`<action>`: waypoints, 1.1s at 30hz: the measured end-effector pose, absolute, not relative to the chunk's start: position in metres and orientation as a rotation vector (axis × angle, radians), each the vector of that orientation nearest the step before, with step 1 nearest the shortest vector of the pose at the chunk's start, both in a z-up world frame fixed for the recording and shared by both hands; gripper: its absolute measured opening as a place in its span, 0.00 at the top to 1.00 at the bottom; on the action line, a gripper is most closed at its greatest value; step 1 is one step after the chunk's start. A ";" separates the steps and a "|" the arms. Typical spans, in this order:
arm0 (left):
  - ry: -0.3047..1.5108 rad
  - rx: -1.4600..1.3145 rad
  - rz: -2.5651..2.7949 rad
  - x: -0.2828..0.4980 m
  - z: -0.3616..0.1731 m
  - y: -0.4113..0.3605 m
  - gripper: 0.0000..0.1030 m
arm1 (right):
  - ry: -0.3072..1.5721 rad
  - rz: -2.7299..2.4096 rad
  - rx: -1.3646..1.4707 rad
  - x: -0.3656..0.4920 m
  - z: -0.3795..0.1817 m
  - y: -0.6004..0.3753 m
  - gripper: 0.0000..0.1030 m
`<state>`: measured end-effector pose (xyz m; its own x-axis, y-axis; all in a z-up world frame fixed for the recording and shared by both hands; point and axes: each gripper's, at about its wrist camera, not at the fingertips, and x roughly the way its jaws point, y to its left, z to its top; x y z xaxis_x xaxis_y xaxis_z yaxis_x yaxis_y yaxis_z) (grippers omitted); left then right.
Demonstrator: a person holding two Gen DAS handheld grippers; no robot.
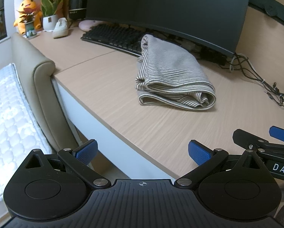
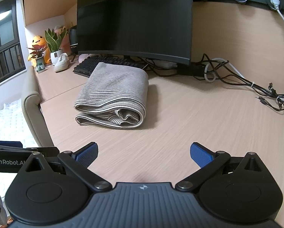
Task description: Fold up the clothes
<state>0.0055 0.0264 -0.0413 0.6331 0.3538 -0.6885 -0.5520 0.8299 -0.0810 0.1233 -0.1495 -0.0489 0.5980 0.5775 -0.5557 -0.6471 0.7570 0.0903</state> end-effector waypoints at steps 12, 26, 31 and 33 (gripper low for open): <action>0.714 -0.286 0.531 0.007 -0.041 0.026 0.00 | 0.606 0.718 -0.123 0.125 -0.049 -0.149 0.00; 0.717 -0.284 0.527 0.013 -0.043 0.026 0.00 | 0.613 0.719 -0.121 0.131 -0.052 -0.152 0.00; 0.720 -0.284 0.527 0.015 -0.044 0.025 0.00 | 0.616 0.717 -0.120 0.132 -0.053 -0.152 0.00; 0.720 -0.282 0.527 0.016 -0.044 0.024 0.00 | 0.617 0.716 -0.118 0.133 -0.053 -0.152 0.00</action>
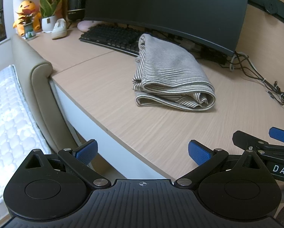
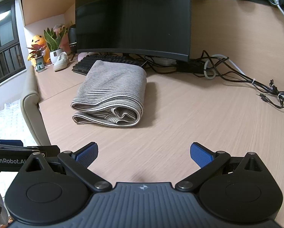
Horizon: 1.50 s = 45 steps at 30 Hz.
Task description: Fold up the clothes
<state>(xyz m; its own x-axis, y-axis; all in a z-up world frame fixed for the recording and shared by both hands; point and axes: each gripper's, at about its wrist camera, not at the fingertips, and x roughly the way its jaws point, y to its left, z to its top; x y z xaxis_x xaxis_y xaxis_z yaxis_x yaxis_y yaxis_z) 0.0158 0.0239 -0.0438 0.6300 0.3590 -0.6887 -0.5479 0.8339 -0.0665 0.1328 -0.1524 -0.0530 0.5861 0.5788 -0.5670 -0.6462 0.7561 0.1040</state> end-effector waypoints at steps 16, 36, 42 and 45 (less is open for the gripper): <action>0.731 -0.274 0.509 0.024 -0.047 0.022 0.00 | 0.628 0.700 -0.109 0.137 -0.056 -0.156 0.00; 0.727 -0.278 0.495 0.023 -0.049 0.026 0.00 | 0.631 0.691 -0.112 0.137 -0.056 -0.152 0.00; 0.702 -0.263 0.478 0.025 -0.044 0.033 0.00 | 0.616 0.688 -0.100 0.137 -0.052 -0.148 0.00; 0.700 -0.265 0.468 0.030 -0.044 0.041 0.00 | 0.611 0.687 -0.099 0.138 -0.051 -0.143 0.00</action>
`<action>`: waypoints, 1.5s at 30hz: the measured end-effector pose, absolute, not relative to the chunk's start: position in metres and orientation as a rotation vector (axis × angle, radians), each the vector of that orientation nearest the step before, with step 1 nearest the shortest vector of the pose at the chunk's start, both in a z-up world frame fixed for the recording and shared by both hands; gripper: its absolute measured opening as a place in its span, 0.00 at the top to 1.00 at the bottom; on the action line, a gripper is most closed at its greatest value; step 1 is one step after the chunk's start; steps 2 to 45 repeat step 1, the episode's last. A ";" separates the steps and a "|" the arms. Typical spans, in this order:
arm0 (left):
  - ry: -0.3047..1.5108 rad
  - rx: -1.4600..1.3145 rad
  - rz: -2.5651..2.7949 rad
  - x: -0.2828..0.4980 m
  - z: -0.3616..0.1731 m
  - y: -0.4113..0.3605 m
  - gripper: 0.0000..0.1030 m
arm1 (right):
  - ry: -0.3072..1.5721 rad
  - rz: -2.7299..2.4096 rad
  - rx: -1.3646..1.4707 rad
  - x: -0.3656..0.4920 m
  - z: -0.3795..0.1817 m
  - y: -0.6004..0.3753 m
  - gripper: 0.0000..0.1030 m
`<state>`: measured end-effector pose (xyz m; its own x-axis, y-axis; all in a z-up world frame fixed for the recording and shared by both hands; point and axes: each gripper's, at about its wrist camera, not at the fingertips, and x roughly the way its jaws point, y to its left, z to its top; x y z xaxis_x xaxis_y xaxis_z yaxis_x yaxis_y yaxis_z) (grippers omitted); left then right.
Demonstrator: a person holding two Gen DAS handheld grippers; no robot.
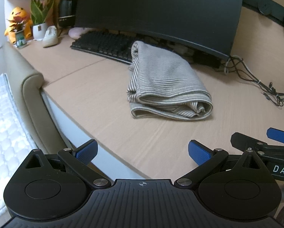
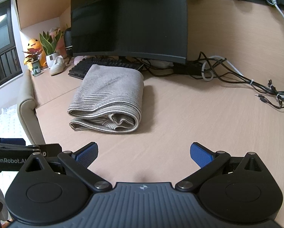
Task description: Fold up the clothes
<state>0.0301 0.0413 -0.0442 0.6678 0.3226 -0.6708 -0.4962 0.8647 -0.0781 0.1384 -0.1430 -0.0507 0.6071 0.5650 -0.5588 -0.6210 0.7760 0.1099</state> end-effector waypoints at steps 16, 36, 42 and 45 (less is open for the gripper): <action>0.707 -0.272 0.464 0.032 -0.045 0.045 0.00 | 0.613 0.683 -0.099 0.140 -0.051 -0.141 0.00; 0.707 -0.272 0.464 0.032 -0.045 0.045 0.00 | 0.613 0.683 -0.099 0.140 -0.051 -0.141 0.00; 0.707 -0.272 0.464 0.032 -0.045 0.045 0.00 | 0.613 0.683 -0.099 0.140 -0.051 -0.141 0.00; 0.707 -0.272 0.464 0.032 -0.045 0.045 0.00 | 0.613 0.683 -0.099 0.140 -0.051 -0.141 0.00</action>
